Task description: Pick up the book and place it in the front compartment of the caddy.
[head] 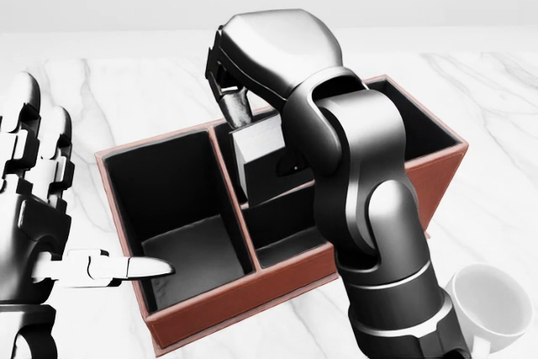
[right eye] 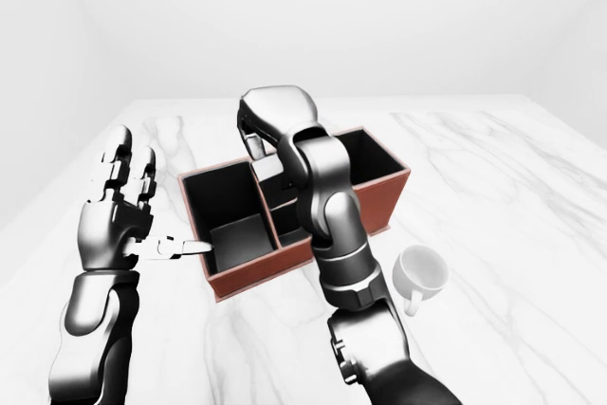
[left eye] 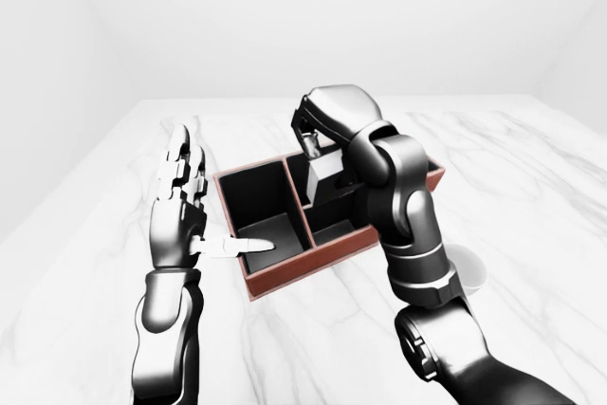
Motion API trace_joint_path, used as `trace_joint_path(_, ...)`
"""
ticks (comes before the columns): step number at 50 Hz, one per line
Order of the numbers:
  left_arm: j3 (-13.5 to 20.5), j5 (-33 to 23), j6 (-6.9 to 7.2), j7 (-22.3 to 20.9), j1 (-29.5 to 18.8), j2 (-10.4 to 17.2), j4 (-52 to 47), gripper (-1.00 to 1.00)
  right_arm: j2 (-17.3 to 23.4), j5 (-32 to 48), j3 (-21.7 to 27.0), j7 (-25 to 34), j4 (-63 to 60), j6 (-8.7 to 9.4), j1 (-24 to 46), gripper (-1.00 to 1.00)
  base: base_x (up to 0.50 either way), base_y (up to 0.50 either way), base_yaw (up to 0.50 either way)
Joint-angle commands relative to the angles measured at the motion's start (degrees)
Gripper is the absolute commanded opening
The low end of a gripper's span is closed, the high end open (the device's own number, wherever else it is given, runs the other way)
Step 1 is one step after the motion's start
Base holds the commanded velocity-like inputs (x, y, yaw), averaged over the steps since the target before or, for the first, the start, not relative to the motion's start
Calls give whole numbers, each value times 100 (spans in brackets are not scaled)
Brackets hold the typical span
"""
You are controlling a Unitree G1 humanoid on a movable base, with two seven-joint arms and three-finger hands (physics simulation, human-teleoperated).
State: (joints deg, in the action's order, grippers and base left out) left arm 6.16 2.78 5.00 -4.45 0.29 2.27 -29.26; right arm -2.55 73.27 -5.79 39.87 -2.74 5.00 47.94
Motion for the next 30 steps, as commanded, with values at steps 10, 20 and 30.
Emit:
trace_joint_path(10, -15, -11, 0, -1, 4, -4, 52, 100, 114, -144, 70, -222, 516, 0, 374, -100, 0, 0, 0)
trace_joint_path(20, 0, 2, 0, 1, -10, 3, 6, 100, 124, -220, 98, -301, 752, 0, 657, -100, 0, 0, 0)
trace_joint_path(30, -11, -3, 0, 2, 7, 0, 0, 100, 104, -292, 79, -396, 908, 0, 756, -100, 0, 0, 0)
